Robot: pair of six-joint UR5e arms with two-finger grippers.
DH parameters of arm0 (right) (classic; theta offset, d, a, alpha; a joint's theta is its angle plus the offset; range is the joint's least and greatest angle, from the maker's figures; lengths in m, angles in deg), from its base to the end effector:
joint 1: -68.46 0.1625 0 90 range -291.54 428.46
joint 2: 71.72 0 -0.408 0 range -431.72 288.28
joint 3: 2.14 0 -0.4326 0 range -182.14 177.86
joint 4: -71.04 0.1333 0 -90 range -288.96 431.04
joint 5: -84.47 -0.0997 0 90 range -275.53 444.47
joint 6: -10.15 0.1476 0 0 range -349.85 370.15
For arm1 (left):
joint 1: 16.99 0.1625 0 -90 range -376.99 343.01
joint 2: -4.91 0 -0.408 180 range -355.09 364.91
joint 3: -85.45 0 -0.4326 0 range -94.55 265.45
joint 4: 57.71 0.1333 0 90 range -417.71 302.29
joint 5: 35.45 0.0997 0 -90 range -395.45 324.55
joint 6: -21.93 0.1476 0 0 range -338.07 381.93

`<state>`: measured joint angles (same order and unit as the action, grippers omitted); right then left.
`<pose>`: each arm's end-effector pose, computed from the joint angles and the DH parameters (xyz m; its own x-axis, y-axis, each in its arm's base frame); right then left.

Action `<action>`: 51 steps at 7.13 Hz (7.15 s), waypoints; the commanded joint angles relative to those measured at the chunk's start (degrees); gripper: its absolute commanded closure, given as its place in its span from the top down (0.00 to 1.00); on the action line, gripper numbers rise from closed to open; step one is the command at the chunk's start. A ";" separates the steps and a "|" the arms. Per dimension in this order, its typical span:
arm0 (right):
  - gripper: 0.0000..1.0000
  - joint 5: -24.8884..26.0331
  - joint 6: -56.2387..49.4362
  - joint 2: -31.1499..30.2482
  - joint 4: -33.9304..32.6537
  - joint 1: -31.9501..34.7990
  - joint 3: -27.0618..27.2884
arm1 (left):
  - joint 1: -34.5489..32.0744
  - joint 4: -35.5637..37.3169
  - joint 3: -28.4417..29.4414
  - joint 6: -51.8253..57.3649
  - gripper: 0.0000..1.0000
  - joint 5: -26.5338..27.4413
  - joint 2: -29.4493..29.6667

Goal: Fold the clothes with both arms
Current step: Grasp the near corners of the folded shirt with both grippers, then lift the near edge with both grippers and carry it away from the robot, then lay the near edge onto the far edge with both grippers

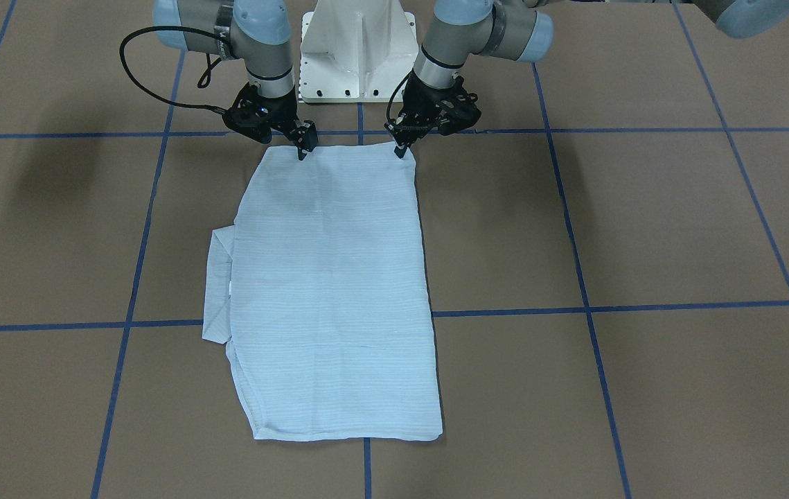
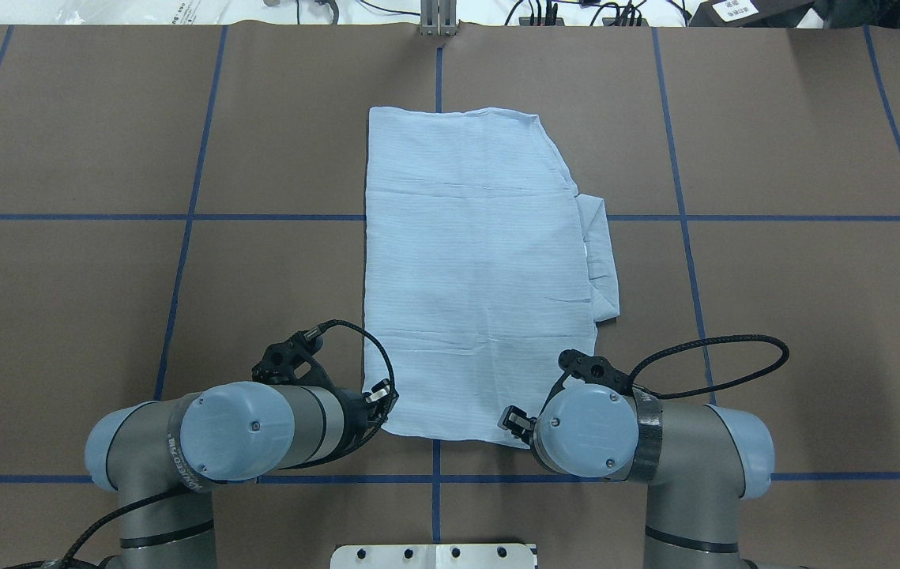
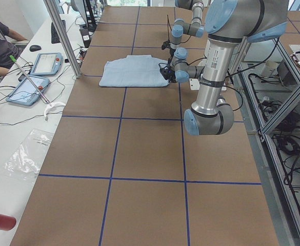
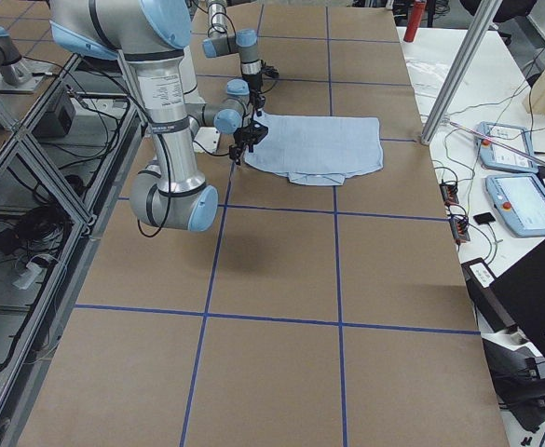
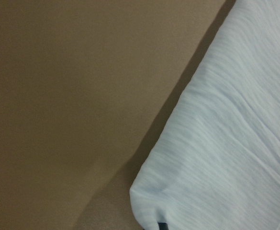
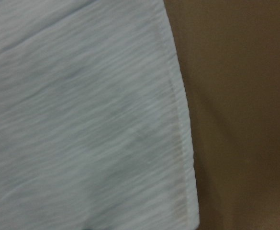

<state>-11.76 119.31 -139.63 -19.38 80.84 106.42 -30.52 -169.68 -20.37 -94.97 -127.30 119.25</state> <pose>-0.6122 -0.2545 0.3064 0.6569 0.4782 0.5829 -0.3814 0.8777 -0.2902 0.6270 -0.2831 0.2361 0.3121 -0.5402 -0.7815 0.3894 0.8231 -0.4134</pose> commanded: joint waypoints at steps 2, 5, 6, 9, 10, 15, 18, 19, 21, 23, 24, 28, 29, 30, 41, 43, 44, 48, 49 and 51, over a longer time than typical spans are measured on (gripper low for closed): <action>0.80 0.08 0.00 0.32 0.07 0.11 0.08 | 0.00 0.00 0.00 0.00 0.00 0.00 0.00; 0.79 0.08 0.08 0.32 -0.02 0.37 0.08 | 0.00 0.00 0.00 0.00 0.00 0.09 0.00; 0.78 0.08 0.00 0.15 -0.02 0.46 0.08 | 0.00 0.00 -0.09 0.00 0.00 0.09 0.00; 0.66 0.08 0.00 0.23 0.07 0.55 -0.01 | 0.00 0.00 -0.09 0.00 0.00 0.09 0.09; 0.39 -0.01 0.00 0.23 -0.02 0.55 -0.01 | 0.00 0.00 -0.09 0.00 0.00 0.09 0.09; 0.00 -1.06 -0.18 0.76 -0.02 1.95 0.43 | -0.27 0.00 -0.18 0.00 0.00 0.09 0.09; 0.00 -2.29 -0.09 0.93 0.07 3.09 0.95 | -0.44 0.00 -0.35 0.00 0.00 0.09 0.09; 0.00 -2.29 0.34 0.94 0.07 3.36 2.18 | -0.62 0.00 -1.05 0.09 0.00 0.00 0.18; 0.00 -2.47 2.72 0.76 0.07 4.94 6.91 | -1.23 0.96 -5.68 0.53 0.00 -0.18 -0.26; 0.00 -3.51 2.64 0.76 0.16 6.86 10.08 | -1.67 5.17 -10.96 0.88 0.00 -2.09 -0.35; 0.00 -4.83 2.55 0.59 0.07 7.14 11.66 | -1.67 7.19 -12.99 0.88 0.00 -3.50 -0.61; 0.00 -9.67 2.55 0.41 -0.02 4.70 17.56 | -0.88 14.38 -18.07 0.79 0.00 -7.79 -0.44; 0.00 -10.11 2.55 0.15 -0.11 4.16 18.87 | -0.62 17.98 -21.50 0.70 0.00 -8.26 -0.44; 0.00 -11.77 2.55 -0.03 -0.11 4.24 19.76 | -0.53 20.54 -23.36 0.70 0.00 -8.70 -0.44; 0.00 -10.29 -14.50 11.37 4.28 24.08 -5.69 | -23.19 -12.09 17.08 11.86 0.00 -14.15 11.23; 0.00 -10.38 -15.47 15.51 4.46 25.85 -12.02 | -25.40 -14.06 21.61 13.00 0.00 -16.16 13.96; 0.00 -10.73 -16.17 18.14 4.81 26.21 -15.62 | -26.27 -14.15 22.84 13.01 0.00 -16.17 15.19; 0.00 -12.04 -17.93 22.29 12.81 28.32 -29.01 | -26.99 -21.69 33.20 13.10 0.00 -15.91 18.28; 0.00 -12.05 -17.93 22.29 12.81 28.67 -30.06 | -26.99 -22.23 33.83 13.10 0.00 -15.82 18.28; 0.00 -13.19 -18.37 22.03 12.81 29.29 -30.51 | -26.90 -22.32 36.20 13.10 0.00 -15.73 19.68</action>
<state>-24.33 101.30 -117.46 -6.61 109.78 76.29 -57.46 -191.79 14.18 -81.87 -143.08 138.14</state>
